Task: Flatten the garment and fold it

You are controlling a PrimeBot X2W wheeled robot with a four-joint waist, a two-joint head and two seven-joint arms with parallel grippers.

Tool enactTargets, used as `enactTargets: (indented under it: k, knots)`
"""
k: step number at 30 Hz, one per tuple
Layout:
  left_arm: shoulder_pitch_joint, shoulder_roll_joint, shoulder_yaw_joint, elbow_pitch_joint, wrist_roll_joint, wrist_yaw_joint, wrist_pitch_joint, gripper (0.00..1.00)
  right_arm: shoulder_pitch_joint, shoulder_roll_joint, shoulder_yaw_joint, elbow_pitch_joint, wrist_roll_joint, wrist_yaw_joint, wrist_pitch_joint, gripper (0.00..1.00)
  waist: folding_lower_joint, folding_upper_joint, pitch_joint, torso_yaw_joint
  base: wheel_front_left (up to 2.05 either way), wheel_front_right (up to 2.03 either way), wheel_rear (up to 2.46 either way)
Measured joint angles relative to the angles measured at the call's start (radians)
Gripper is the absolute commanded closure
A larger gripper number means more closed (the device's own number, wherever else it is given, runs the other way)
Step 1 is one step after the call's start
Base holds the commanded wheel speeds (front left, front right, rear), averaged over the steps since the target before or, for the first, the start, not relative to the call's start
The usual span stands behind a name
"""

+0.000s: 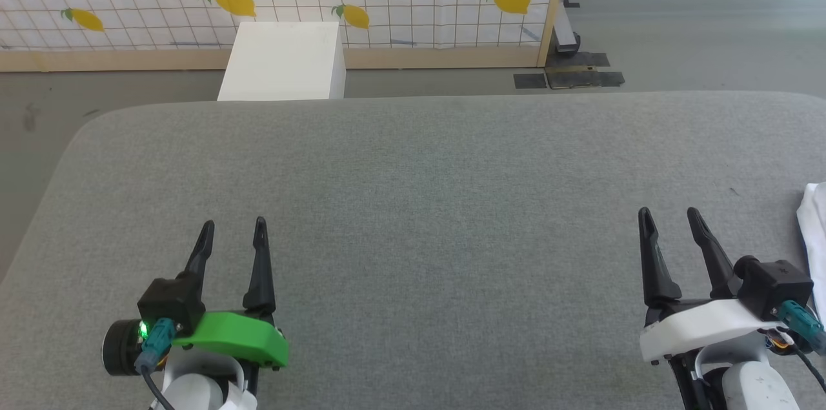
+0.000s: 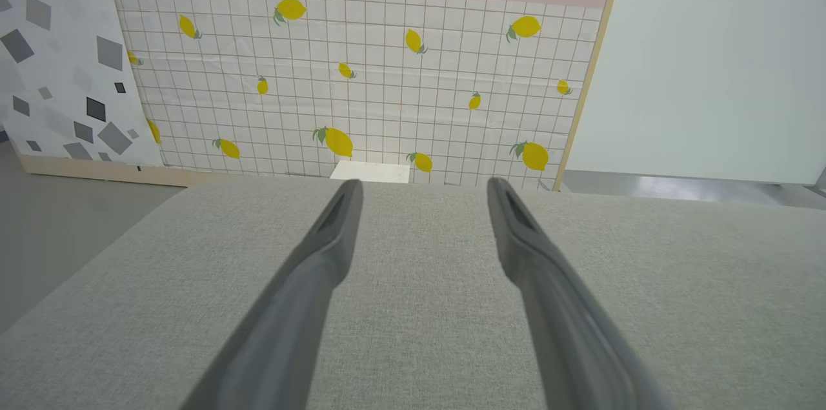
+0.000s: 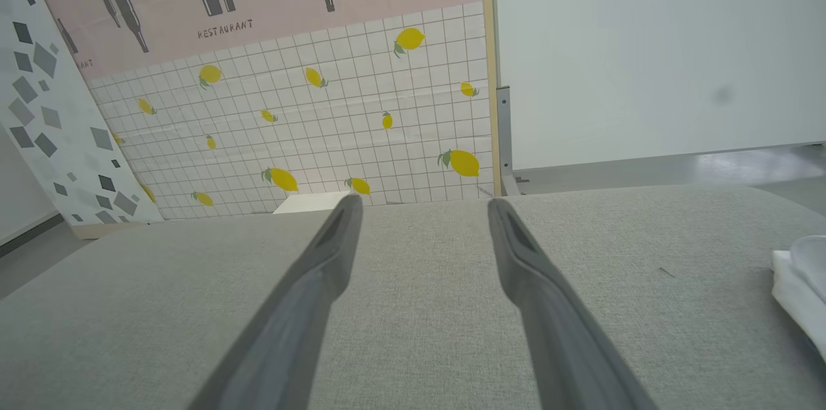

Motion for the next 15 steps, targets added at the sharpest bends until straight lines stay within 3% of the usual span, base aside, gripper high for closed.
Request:
enactTargets:
  k: [15]
  knots:
    - [0.013, -0.010, 0.006, -0.012, -0.009, 0.000, 0.000, 0.00, 0.019, 0.000, -0.002, 0.008, -0.001, 0.000, 0.016, 0.00, 0.0000, 0.0000, 0.005, -0.004, 0.00, 0.00, 0.00]
